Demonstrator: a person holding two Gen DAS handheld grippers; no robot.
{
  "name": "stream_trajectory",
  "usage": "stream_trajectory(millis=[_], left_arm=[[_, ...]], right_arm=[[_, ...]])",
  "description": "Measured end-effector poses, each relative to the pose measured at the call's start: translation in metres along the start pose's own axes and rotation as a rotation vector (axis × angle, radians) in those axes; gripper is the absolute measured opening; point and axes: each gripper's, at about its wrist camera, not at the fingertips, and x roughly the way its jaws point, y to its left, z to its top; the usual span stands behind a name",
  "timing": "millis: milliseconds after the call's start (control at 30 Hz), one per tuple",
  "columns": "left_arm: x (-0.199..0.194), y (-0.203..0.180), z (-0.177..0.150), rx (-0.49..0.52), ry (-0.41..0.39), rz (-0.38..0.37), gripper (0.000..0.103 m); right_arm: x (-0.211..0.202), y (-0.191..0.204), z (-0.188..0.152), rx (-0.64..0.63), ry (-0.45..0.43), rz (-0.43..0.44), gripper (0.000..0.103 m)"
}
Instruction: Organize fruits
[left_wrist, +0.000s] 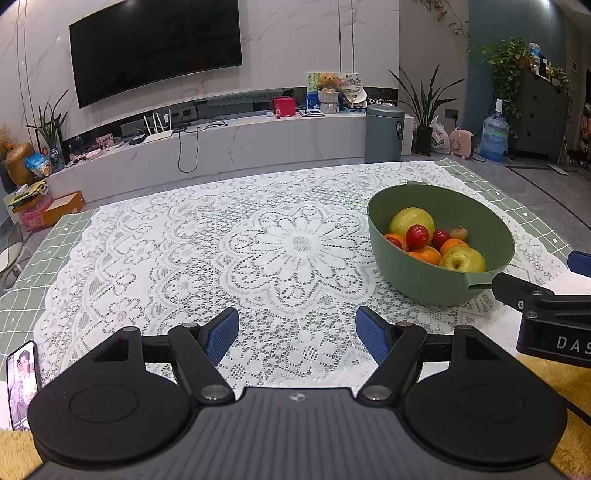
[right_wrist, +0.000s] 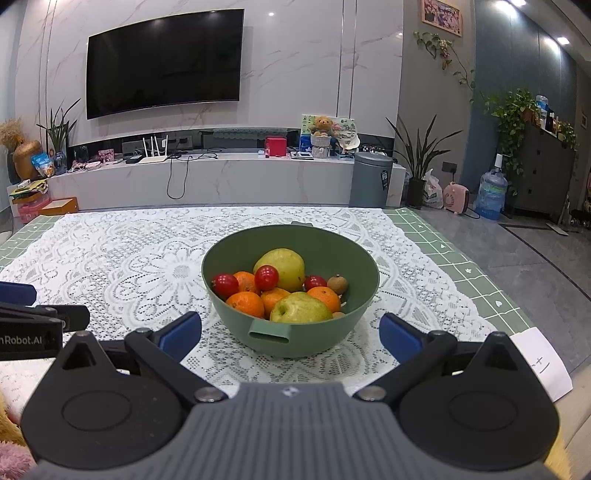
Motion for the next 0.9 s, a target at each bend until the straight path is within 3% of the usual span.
stream_trajectory(millis=[900], left_arm=[[-0.0001,0.0002,-0.0015,-0.013,0.01,-0.002,0.085]], right_arm=[[-0.0002,-0.0004,-0.0006,0.002,-0.001,0.001,0.099]])
